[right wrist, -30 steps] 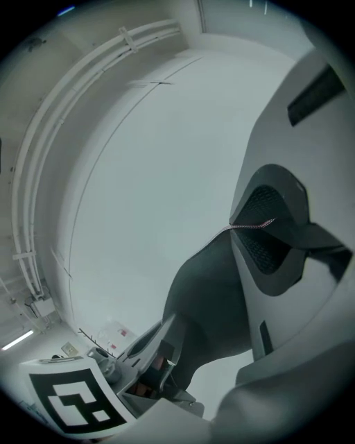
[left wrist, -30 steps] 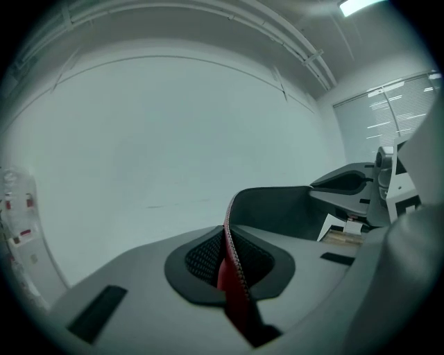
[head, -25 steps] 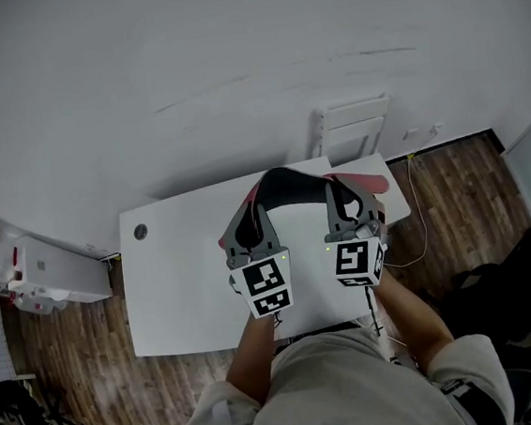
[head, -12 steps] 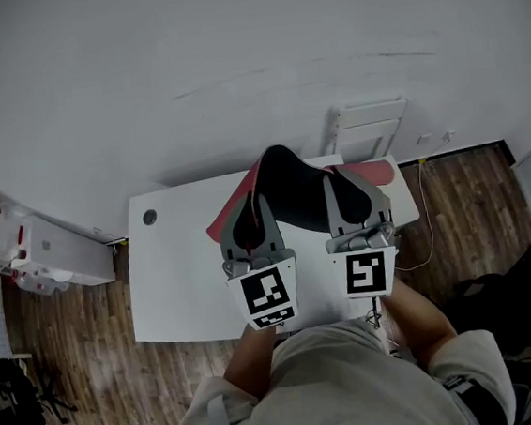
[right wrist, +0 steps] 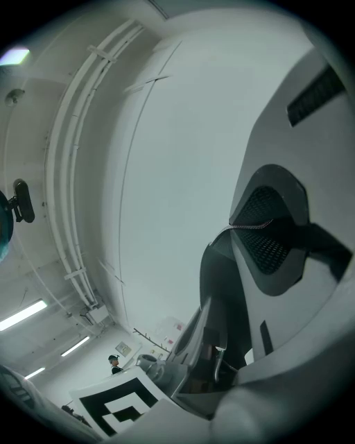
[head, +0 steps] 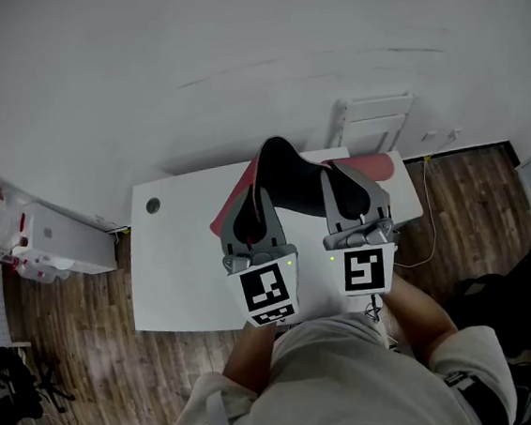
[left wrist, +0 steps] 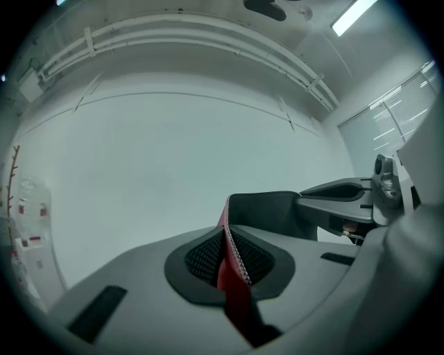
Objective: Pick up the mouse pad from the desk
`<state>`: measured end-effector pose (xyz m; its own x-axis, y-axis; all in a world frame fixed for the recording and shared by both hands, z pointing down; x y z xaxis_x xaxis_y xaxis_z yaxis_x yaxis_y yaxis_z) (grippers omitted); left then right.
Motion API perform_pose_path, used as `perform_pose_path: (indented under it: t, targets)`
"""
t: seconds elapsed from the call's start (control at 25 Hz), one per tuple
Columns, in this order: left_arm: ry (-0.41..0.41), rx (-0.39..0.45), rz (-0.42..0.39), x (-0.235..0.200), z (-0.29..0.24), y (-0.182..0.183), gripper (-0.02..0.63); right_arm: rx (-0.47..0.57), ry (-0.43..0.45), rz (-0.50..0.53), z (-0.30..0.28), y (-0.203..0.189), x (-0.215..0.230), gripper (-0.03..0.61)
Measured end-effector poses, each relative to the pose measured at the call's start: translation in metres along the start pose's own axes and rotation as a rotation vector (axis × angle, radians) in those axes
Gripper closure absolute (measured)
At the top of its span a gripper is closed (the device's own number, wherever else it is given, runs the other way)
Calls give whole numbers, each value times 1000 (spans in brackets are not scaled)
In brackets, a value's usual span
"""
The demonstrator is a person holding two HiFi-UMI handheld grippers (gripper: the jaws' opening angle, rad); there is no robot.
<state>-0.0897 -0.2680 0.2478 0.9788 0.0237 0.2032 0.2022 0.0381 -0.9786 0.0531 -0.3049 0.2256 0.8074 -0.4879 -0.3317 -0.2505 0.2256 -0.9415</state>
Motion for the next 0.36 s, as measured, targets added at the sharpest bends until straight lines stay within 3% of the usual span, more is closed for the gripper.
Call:
perform_pose_path:
  t: [0.36]
  targets:
    - [20,-5,-14,-6,10,-2,588,1,24,15,-1,4,-8,528]
Point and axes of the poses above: the fingertips, and each gripper's own axes: z backward along the fingers, x to its right, y out of its top, the point moved 7 cm from there along z, backward along the fingers, and after that the axes turned 6 degrees about -z, right-handed, at the moved point
